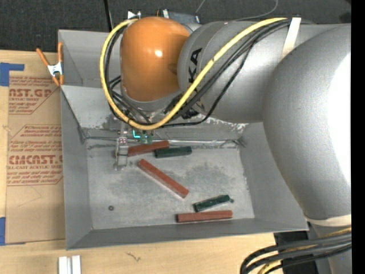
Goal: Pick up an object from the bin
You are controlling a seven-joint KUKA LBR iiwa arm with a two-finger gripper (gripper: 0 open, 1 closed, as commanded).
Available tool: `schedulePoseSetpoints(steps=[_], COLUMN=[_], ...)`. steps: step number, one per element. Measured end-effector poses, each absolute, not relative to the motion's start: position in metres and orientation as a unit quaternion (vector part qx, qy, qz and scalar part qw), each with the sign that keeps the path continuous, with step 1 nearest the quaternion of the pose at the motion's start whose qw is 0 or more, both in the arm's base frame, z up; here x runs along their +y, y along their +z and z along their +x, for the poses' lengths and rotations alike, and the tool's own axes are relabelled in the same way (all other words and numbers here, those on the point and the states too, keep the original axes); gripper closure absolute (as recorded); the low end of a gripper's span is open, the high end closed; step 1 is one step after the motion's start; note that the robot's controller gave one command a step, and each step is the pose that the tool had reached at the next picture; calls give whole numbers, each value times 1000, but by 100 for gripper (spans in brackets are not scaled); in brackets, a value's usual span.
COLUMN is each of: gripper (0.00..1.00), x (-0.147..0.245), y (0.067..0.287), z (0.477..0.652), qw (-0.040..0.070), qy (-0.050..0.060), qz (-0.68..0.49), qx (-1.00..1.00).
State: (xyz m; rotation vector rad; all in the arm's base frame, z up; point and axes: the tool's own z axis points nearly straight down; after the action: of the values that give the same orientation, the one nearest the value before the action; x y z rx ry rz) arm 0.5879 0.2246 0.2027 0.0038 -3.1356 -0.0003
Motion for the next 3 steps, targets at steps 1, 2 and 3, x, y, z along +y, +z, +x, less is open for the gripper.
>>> schedulePoseSetpoints(steps=[1, 2, 3], gripper=[0, 0, 100], x=[182, 72, 76], y=[138, 68, 70], z=[547, 559, 559], qw=[3, 1, 0], qy=[1, 1, -1], qz=[-64, 63, 65], qx=[-998, -998, -998])
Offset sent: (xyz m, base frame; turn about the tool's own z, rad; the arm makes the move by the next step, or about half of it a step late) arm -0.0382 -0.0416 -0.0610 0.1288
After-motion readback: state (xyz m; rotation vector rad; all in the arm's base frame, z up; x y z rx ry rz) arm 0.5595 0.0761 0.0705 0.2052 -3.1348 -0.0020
